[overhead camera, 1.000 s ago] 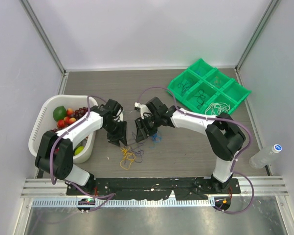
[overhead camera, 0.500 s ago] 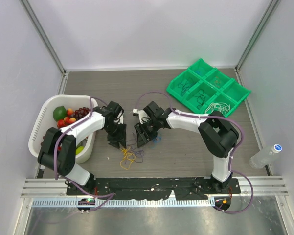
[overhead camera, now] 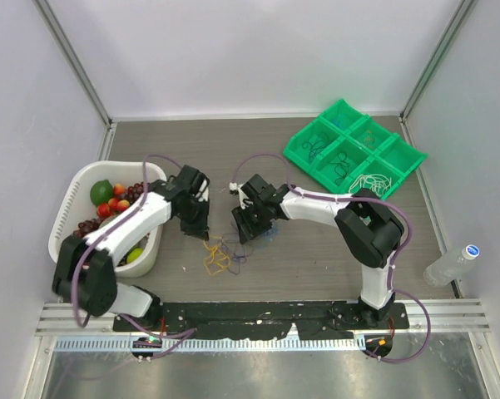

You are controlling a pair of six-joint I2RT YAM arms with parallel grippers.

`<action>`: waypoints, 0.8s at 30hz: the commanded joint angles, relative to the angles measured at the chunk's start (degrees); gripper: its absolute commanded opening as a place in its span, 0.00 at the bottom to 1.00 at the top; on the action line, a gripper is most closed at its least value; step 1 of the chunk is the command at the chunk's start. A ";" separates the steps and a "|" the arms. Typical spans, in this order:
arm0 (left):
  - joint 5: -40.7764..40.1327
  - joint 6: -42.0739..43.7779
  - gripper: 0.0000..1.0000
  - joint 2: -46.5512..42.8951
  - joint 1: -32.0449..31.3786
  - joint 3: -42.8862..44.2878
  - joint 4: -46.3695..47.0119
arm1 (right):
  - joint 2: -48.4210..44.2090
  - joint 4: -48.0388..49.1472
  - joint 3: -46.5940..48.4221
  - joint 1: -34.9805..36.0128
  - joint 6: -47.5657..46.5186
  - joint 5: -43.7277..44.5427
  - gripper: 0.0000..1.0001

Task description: Untangle the cables

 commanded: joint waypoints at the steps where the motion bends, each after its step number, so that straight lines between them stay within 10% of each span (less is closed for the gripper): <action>1: -9.55 0.27 0.00 -15.25 -0.22 5.86 -2.33 | -1.60 -1.01 -0.91 -0.58 4.33 16.84 0.47; 14: -19.51 3.52 0.00 -33.03 -0.22 20.45 6.89 | -4.15 -1.80 -7.68 -6.11 7.86 21.96 0.36; 24: -16.88 1.24 0.00 -26.96 -0.22 32.94 6.53 | -17.33 -1.64 1.10 -6.64 -2.33 2.47 0.61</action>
